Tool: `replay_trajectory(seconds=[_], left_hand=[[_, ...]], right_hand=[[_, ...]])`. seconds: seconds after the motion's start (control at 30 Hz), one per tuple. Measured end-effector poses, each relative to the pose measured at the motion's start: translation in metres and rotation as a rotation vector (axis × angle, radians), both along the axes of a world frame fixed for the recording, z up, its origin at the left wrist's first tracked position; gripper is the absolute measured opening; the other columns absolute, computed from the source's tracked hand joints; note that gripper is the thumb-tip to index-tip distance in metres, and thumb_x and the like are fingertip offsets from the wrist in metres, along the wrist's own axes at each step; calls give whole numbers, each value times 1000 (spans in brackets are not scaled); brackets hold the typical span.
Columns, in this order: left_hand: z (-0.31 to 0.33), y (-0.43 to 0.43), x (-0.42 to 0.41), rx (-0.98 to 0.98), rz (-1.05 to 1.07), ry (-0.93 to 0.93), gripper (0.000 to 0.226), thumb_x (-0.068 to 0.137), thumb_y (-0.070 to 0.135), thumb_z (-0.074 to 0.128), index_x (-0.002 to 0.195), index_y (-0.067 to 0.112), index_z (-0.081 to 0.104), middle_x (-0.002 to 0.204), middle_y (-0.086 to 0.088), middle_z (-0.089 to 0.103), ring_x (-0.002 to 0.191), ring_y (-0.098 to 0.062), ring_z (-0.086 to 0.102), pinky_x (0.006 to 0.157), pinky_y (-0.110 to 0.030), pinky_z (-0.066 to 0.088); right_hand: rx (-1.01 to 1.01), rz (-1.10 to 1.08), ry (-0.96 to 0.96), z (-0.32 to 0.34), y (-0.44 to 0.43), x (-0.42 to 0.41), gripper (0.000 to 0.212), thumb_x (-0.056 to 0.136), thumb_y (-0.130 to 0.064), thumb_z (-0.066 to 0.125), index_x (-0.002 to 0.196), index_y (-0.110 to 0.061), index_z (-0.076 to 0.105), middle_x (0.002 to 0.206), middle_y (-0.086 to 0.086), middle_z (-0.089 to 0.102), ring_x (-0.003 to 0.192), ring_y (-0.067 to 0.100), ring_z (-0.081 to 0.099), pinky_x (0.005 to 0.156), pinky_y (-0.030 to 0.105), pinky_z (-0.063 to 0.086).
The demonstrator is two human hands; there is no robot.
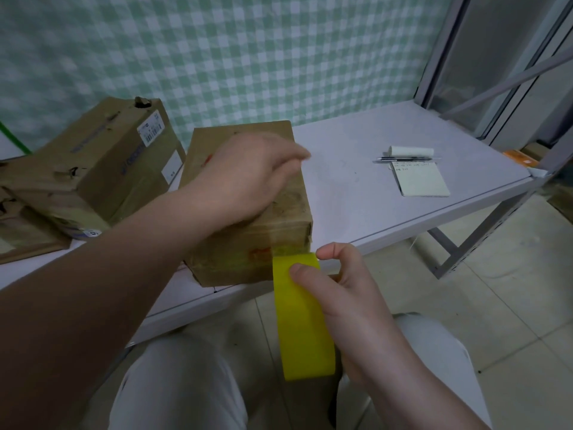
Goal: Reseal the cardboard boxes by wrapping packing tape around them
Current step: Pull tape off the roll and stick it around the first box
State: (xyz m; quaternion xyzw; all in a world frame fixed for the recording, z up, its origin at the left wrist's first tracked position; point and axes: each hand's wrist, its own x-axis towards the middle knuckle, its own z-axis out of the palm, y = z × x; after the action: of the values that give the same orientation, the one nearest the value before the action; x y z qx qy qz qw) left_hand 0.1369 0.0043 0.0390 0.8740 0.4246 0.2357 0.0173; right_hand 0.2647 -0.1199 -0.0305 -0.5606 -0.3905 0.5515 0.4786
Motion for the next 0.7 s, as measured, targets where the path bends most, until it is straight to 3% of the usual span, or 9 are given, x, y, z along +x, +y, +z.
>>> replay_trajectory(seconds=[0.13,0.27,0.43,0.7], left_hand=[[-20,-29,-20,-200,-316,229,55,96,43,22,143,21,39,149,7,35,140,-6,24,117,-36,15],[-27,-26,-35,-223,-387,387,63,95,55,6,151,26,10,159,11,7,145,-3,2,118,-47,5],[-23,-15,-34,-281,-375,441,59,92,58,2,147,38,-1,157,19,-3,142,6,-6,118,-43,-4],[-21,3,-26,-337,-212,481,73,82,64,-3,149,34,-7,156,20,-12,140,7,-14,118,-35,-10]], right_hand=[[12,-8,4,-2,1,-1,32,51,-47,69,76,-44,49,72,11,60,65,26,58,66,53,52],[24,-12,-14,-3,0,1,27,56,-43,66,78,-44,49,69,8,58,63,25,57,62,43,48],[23,-21,-7,-1,1,3,25,59,-41,65,78,-42,49,65,7,56,59,22,53,58,39,44],[18,-31,-9,-2,1,5,25,68,-40,69,82,-38,49,65,5,56,59,20,54,56,37,45]])
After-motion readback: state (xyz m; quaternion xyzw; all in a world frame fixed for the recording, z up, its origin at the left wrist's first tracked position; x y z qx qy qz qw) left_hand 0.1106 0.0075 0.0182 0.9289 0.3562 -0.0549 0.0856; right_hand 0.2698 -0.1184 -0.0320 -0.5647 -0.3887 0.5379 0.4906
